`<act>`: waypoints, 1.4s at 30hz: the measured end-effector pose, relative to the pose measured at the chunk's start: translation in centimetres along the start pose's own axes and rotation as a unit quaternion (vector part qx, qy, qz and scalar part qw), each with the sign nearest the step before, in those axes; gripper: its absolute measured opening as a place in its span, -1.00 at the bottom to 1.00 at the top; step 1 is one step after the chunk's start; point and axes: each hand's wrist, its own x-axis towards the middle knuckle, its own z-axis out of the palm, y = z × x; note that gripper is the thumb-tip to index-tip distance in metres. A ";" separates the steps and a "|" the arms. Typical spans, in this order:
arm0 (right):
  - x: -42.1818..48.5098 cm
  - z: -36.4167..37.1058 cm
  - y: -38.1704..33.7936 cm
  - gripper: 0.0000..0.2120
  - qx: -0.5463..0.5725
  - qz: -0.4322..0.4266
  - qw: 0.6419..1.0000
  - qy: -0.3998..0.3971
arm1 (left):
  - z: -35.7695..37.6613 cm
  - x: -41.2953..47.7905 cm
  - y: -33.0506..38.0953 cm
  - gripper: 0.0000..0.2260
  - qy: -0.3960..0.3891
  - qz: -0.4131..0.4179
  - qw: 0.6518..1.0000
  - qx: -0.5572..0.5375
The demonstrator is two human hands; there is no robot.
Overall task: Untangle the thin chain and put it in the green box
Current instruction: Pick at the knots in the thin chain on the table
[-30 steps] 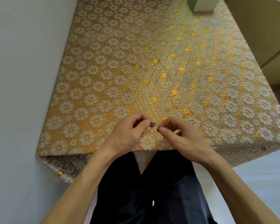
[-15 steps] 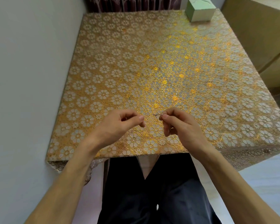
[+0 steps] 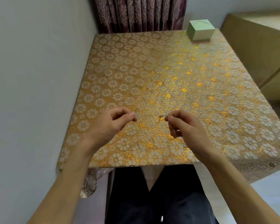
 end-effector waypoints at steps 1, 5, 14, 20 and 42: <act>0.0 -0.2 0.2 -0.89 -0.011 0.002 1.000 -0.002 | 0.1 0.0 -0.2 -0.79 -0.001 -0.002 1.000 0.002; 0.2 -0.9 0.8 -0.90 -0.066 0.014 0.998 -0.011 | 0.3 0.4 -1.1 -0.80 0.003 -0.023 1.000 0.000; 2.2 -2.0 1.8 -0.91 -0.149 0.029 0.988 -0.010 | 1.7 3.1 -2.9 -0.86 0.045 0.004 0.994 0.098; 4.8 -1.6 2.9 -0.93 -0.219 -0.076 0.973 0.016 | 1.8 4.5 -2.8 -0.91 0.135 0.123 0.962 0.204; 4.5 -4.0 8.0 -0.85 -0.491 -0.192 0.850 0.011 | 3.5 4.1 -9.4 -0.77 0.115 0.156 0.890 0.412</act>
